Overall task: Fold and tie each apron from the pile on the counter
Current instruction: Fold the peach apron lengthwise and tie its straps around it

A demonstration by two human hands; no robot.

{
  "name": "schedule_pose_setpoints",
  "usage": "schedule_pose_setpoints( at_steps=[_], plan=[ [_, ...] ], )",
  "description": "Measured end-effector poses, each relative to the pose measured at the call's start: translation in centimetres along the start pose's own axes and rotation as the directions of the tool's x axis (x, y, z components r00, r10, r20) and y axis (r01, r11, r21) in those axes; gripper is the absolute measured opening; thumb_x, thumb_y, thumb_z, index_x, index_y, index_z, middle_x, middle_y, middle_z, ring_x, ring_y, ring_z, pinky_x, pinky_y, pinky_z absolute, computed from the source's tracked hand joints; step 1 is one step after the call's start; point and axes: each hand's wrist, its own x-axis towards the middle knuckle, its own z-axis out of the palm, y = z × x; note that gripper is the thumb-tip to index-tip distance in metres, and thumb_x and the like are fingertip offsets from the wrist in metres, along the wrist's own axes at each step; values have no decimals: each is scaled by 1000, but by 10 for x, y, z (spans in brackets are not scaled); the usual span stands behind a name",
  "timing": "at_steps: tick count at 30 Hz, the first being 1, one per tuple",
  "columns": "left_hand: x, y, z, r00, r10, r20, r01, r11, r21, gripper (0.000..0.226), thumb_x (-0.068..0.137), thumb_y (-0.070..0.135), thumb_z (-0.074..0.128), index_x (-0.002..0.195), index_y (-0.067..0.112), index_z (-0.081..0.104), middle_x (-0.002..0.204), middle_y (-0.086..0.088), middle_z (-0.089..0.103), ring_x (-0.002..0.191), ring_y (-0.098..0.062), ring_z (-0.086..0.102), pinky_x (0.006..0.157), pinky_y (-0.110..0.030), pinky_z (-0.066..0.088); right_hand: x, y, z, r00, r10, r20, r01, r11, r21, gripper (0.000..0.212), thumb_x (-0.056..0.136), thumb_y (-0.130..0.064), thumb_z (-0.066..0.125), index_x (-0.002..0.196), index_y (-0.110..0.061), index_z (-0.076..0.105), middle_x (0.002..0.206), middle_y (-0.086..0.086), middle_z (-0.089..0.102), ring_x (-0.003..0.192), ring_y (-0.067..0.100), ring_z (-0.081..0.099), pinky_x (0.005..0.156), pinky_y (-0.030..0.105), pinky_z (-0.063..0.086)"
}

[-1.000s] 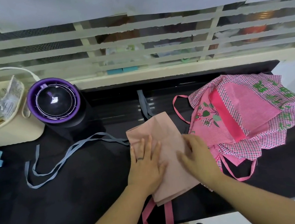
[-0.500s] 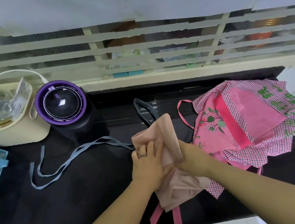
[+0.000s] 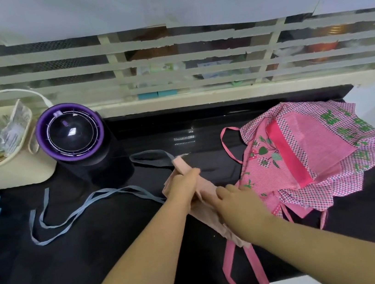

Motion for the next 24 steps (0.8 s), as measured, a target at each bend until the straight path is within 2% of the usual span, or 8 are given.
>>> schedule_pose_setpoints(
  at_steps=[4, 6, 8, 9, 11, 14, 18, 24],
  plan=[
    [14, -5, 0, 992, -90, 89, 109, 963, -246, 37, 90, 22, 52, 120, 2, 56, 97, -10, 62, 81, -26, 63, 71, -36, 55, -24, 4, 6, 925, 337, -177, -281, 918, 281, 68, 51, -32, 83, 114, -25, 59, 92, -3, 54, 81, 20, 55, 65, 32, 45],
    [10, -10, -4, 989, -80, 123, 123, 907, -402, 29, 93, 20, 51, 117, 5, 54, 93, -12, 63, 77, -28, 64, 65, -38, 56, -31, 0, -2, 735, 640, -222, -430, 694, 578, 58, 64, -32, 75, 118, -20, 57, 103, -5, 53, 94, 14, 48, 80, 30, 40],
    [11, -11, -6, 985, -136, 109, 171, 875, -454, 27, 90, 23, 52, 111, 5, 57, 100, -17, 67, 86, -33, 67, 74, -45, 58, -39, -12, -13, 595, 736, -322, -353, 600, 718, 42, 71, -35, 67, 108, -18, 56, 101, -8, 51, 94, 9, 42, 84, 25, 36],
    [10, -9, -6, 983, -152, 100, 181, 876, -447, 30, 88, 25, 52, 111, 7, 59, 102, -17, 68, 87, -34, 68, 75, -47, 58, -44, -20, -16, 610, 708, -356, -265, 605, 751, 32, 74, -33, 65, 102, -20, 55, 98, -9, 50, 92, 9, 44, 83, 22, 36],
    [11, -7, -5, 984, -145, 108, 178, 881, -438, 34, 86, 29, 51, 110, 8, 61, 100, -17, 69, 85, -34, 69, 68, -43, 58, -49, -37, -20, 811, 501, -303, -79, 606, 792, 17, 80, -23, 60, 96, -26, 55, 92, -12, 54, 87, 7, 52, 80, 18, 41],
    [6, -9, -4, 985, -119, 124, 161, 887, -433, 30, 88, 30, 48, 102, 9, 64, 96, -17, 71, 82, -33, 70, 59, -38, 57, -37, -48, -8, 996, 77, 33, -74, 635, 769, 36, 83, -16, 56, 118, -23, 60, 115, -7, 61, 106, 4, 52, 93, 8, 33],
    [12, -11, -2, 988, -118, 103, 149, 908, -391, 44, 69, 38, 50, 102, 15, 68, 98, -15, 71, 83, -34, 70, 72, -49, 59, -16, -35, 9, 943, 251, 216, -317, 493, 810, 55, 77, -11, 50, 132, -7, 50, 134, 8, 49, 130, 17, 41, 109, 11, 21],
    [-4, -7, -2, 996, -87, 19, 87, 917, -389, 20, 94, 23, 46, 108, 15, 57, 101, -15, 67, 86, -30, 69, 57, -39, 58, -51, 5, 9, 650, 639, 411, -553, 27, 833, 28, 94, -4, 51, 119, -13, 59, 122, -1, 58, 111, 12, 55, 98, 23, 39]
  ],
)
